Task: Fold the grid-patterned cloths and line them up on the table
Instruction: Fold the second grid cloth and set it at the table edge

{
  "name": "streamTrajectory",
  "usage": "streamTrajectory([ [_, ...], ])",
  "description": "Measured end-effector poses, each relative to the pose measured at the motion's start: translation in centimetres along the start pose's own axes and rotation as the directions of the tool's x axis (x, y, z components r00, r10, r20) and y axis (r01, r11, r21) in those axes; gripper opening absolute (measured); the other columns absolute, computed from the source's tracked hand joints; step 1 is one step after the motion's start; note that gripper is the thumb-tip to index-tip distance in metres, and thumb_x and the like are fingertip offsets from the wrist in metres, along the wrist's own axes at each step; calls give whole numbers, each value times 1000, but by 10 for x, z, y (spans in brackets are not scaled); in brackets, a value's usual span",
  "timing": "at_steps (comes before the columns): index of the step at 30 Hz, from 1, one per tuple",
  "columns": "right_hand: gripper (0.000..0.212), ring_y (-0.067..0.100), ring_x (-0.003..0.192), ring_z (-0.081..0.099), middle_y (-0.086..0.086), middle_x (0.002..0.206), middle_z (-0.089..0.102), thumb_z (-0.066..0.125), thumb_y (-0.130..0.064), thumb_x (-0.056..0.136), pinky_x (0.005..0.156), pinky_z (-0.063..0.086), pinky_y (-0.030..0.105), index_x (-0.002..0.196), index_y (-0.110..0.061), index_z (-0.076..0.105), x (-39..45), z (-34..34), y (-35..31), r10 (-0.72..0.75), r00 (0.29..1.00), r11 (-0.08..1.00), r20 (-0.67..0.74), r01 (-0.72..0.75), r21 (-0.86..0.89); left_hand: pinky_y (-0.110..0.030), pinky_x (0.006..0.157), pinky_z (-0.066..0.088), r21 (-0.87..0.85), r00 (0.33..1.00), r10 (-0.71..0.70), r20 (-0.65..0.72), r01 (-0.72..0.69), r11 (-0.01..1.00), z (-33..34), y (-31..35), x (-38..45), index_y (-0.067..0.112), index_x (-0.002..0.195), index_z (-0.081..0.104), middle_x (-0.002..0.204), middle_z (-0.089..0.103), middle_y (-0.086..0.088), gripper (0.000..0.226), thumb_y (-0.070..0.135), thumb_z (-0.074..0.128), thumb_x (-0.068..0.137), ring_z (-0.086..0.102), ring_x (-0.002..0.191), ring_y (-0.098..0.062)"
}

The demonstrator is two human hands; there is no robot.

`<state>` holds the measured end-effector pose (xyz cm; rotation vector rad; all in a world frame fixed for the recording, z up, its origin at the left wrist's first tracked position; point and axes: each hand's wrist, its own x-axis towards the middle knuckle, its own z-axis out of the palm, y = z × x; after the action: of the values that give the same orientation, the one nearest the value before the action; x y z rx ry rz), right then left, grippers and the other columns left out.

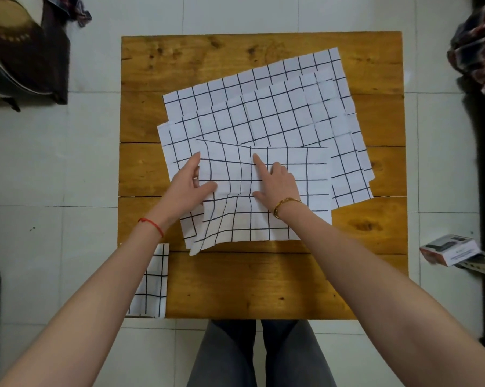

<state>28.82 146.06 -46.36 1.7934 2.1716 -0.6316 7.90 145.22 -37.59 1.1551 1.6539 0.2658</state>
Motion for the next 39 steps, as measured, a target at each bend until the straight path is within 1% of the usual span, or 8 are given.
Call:
streamTrajectory([
  [3,93,28,102,49,15,117,48,59,-51,86,84,42,35,151,-29,-3,2,1,2,6,1000,1000,4,-6,8,-44,100,44,-16,998,50,45,-49,999,10,9,-2,19,149,26,143,43,-18,70,24,63,91,37,134,-38],
  [5,91,28,103,49,15,117,48,58,-52,86,86,42,36,151,-30,-2,1,-1,5,5,1000,1000,2,-5,21,-21,87,47,-36,997,69,37,-67,997,20,20,-2,24,151,22,138,45,-9,71,21,62,92,43,131,-25],
  [8,75,22,96,51,9,108,50,58,-42,89,85,46,34,150,-30,16,-3,-7,13,36,999,937,-28,-24,350,-13,70,51,-125,986,147,73,-137,983,39,39,0,30,148,27,133,51,-10,67,14,60,92,58,90,-23],
  [12,18,11,70,56,3,83,64,53,-32,94,68,48,25,107,-27,64,-21,-26,31,269,958,492,-100,-48,869,-21,59,55,-212,966,224,127,-194,958,68,61,1,29,146,31,94,55,-2,66,9,61,90,57,61,-4],
  [17,41,9,55,59,-2,65,62,37,-38,101,55,49,24,77,-18,63,-35,-56,64,411,901,44,137,-170,985,-35,69,61,-271,962,225,157,-177,946,108,76,8,28,151,21,103,55,1,82,26,70,87,66,74,-10],
  [22,59,24,73,52,19,75,57,40,-57,93,71,46,36,79,-3,59,-43,-48,94,469,874,326,128,-306,894,-13,88,44,-173,959,235,159,-207,963,136,63,17,27,152,20,124,57,7,78,34,66,89,58,111,-3],
  [30,27,11,51,31,-1,55,36,59,-17,87,42,26,10,66,-10,44,-26,-39,113,458,889,607,-22,-295,738,-38,118,24,345,906,420,51,-411,844,126,23,32,12,146,37,149,36,-5,56,13,53,92,28,139,-19],
  [39,15,23,74,58,4,78,59,60,-27,87,63,45,28,80,-14,56,-10,-29,125,517,851,712,88,-485,508,-49,118,20,672,935,299,189,-345,655,119,8,49,16,151,25,161,14,-7,63,20,50,94,9,148,-26],
])
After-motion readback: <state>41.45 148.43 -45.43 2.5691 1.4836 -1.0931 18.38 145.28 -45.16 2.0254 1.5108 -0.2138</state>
